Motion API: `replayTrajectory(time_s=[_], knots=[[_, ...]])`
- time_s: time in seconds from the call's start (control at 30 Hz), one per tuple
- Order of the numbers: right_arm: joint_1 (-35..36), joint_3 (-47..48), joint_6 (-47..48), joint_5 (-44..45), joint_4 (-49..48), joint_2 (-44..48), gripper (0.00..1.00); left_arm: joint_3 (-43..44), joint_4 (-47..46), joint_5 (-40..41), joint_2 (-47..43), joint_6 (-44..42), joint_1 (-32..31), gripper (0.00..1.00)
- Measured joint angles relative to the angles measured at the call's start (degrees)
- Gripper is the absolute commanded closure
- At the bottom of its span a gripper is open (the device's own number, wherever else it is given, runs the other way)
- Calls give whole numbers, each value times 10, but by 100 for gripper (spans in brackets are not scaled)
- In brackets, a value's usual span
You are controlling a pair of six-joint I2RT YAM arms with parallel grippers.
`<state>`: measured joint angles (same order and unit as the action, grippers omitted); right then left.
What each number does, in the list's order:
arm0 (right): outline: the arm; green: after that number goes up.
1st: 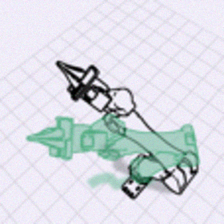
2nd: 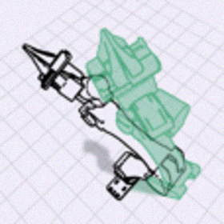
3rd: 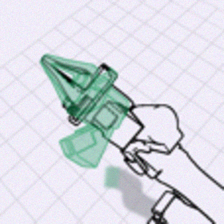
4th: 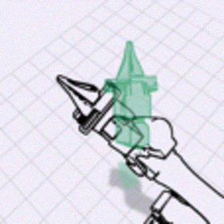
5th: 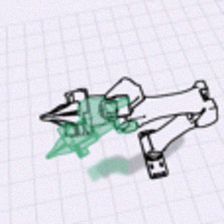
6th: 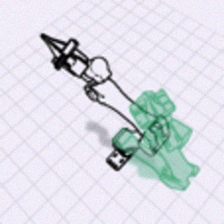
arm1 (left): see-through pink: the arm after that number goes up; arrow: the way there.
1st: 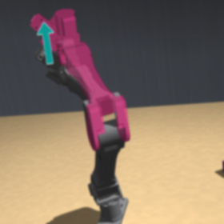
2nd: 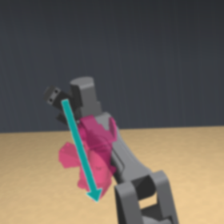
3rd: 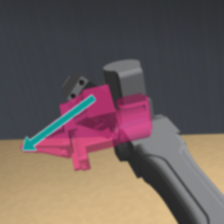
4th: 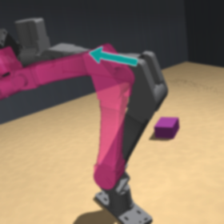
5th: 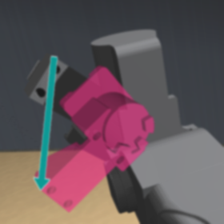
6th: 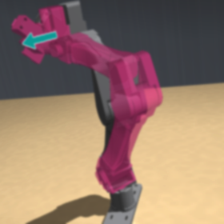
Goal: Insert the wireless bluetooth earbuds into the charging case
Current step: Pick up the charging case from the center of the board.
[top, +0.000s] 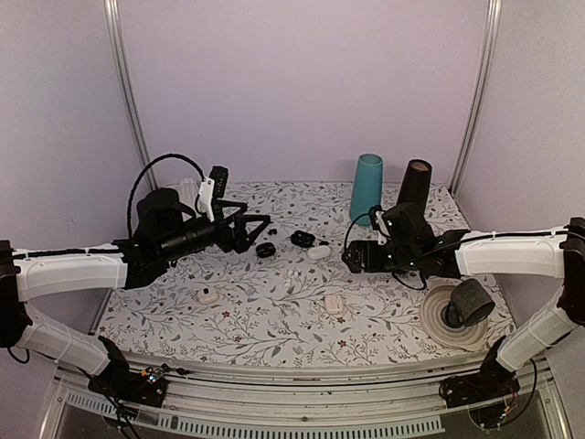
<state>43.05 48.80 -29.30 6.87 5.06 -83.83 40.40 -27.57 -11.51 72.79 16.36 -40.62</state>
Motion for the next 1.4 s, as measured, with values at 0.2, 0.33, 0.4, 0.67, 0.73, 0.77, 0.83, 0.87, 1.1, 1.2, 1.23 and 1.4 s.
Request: replayTrajectory(time_s=[0.2, 0.33, 0.4, 0.67, 0.73, 0.77, 0.83, 0.87, 1.1, 1.2, 1.23, 1.4], knots=[[1, 9, -3, -25, 15, -36, 1, 0, 0, 0, 0, 2, 0, 6], [5, 9, -9, -31, 26, -51, 1, 0, 0, 0, 0, 2, 0, 7], [7, 9, -14, -33, 29, -53, 1, 0, 0, 0, 0, 3, 0, 6], [23, 14, -24, -43, 36, -66, 1, 0, 0, 0, 7, 6, 0, 6], [26, 17, -27, -43, 40, -73, 3, 0, 0, 0, 7, 6, 0, 6], [28, 20, -28, -43, 45, -77, 5, 0, 0, 0, 7, 7, 0, 6], [35, 31, -31, -43, 53, -91, 11, 0, 0, 0, 7, 8, 0, 6], [38, 37, -32, -43, 57, -99, 14, 0, 0, 0, 7, 8, 0, 6], [76, 100, -50, -30, 109, -171, 28, 0, 1, -1, 16, 12, 0, 6], [88, 119, -59, -19, 135, -189, 31, 0, 2, -1, 16, 12, 0, 6], [90, 123, -61, -15, 143, -193, 33, 0, 2, -1, 16, 12, 0, 7], [96, 136, -72, -3, 170, -200, 34, 0, 2, -2, 17, 12, 0, 6]])
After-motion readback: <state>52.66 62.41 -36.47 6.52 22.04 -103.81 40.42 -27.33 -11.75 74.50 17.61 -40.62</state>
